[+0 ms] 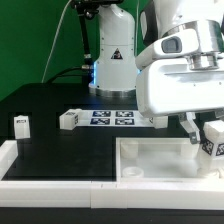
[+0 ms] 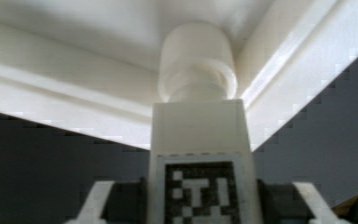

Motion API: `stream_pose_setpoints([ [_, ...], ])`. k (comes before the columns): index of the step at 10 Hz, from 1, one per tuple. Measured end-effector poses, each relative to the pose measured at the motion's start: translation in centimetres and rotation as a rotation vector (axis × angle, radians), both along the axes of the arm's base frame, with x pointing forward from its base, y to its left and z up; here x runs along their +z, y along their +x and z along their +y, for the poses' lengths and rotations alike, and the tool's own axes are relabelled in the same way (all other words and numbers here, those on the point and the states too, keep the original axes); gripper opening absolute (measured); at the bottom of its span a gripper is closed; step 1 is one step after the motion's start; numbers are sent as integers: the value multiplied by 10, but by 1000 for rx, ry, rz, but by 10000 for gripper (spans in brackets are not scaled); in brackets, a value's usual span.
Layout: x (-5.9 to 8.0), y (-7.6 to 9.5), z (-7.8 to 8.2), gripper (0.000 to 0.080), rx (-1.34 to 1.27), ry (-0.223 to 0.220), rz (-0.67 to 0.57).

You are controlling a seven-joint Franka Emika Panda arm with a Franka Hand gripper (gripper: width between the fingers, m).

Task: Assemble one leg

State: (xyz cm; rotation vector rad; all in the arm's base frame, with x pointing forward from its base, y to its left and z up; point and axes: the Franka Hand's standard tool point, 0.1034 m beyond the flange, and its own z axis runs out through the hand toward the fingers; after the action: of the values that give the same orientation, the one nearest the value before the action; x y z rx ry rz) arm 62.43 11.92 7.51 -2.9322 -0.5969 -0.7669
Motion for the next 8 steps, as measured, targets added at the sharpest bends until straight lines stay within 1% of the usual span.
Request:
stream_pose_setpoints([
  [5, -2, 2, -1, 291, -7, 4, -41],
  [6, -2, 2, -1, 397, -7, 4, -41],
  [7, -2, 2, -1, 397, -7, 4, -41],
  [8, -2, 2, -1, 536, -7, 4, -41],
])
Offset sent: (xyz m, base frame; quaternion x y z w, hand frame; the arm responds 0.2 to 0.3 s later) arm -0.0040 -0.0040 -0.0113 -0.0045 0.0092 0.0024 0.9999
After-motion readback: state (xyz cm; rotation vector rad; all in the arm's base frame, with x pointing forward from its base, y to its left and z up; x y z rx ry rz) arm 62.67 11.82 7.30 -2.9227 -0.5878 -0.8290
